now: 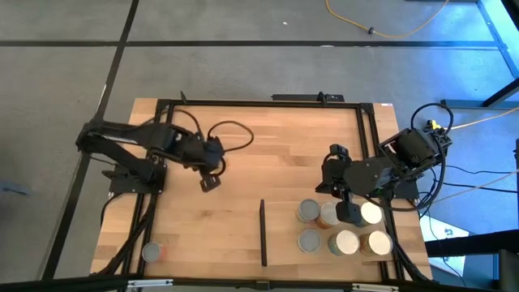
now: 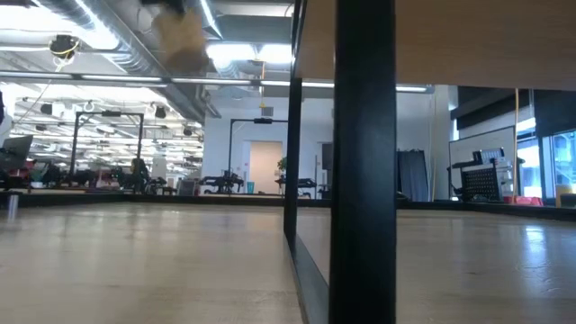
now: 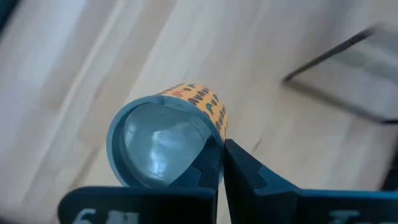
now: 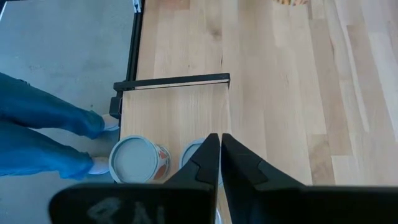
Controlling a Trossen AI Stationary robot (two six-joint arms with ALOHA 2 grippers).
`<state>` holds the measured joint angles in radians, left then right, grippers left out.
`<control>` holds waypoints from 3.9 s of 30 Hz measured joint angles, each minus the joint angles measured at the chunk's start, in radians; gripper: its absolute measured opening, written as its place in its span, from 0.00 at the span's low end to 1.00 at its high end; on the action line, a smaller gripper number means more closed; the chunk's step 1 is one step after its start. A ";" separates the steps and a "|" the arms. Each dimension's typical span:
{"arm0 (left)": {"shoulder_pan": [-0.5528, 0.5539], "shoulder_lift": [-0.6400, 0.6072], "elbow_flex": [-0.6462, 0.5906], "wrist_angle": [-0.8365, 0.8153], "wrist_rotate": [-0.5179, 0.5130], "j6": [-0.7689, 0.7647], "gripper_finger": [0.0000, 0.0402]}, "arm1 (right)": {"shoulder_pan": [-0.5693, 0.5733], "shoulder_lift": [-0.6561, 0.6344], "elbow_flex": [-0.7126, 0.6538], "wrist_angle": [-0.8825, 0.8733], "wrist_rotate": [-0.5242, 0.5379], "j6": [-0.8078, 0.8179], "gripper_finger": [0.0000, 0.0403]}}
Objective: Pick and place cans onto a shelf
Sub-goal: Put the canned spices on the shelf, then put the canned orange on the shelf
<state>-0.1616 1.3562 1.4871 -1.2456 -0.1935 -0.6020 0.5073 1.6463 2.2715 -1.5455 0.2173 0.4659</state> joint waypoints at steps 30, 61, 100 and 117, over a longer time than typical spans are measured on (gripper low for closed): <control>-0.156 0.660 0.830 0.029 0.133 0.509 0.00 | 0.000 0.000 0.000 -0.010 0.002 -0.010 0.05; -0.170 0.793 0.829 0.026 0.256 0.583 0.04 | 0.000 0.000 0.000 -0.013 0.000 -0.016 0.05; -0.256 0.591 0.856 -0.326 0.254 -0.272 0.10 | 0.001 0.000 0.000 -0.015 -0.010 -0.126 0.05; -0.563 0.593 0.601 -0.325 0.306 -0.967 0.10 | 0.001 0.000 0.000 -0.016 -0.062 -0.238 0.05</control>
<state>-0.7248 1.9497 2.0883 -1.5709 0.1129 -1.5686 0.5079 1.6463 2.2715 -1.5620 0.1551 0.2280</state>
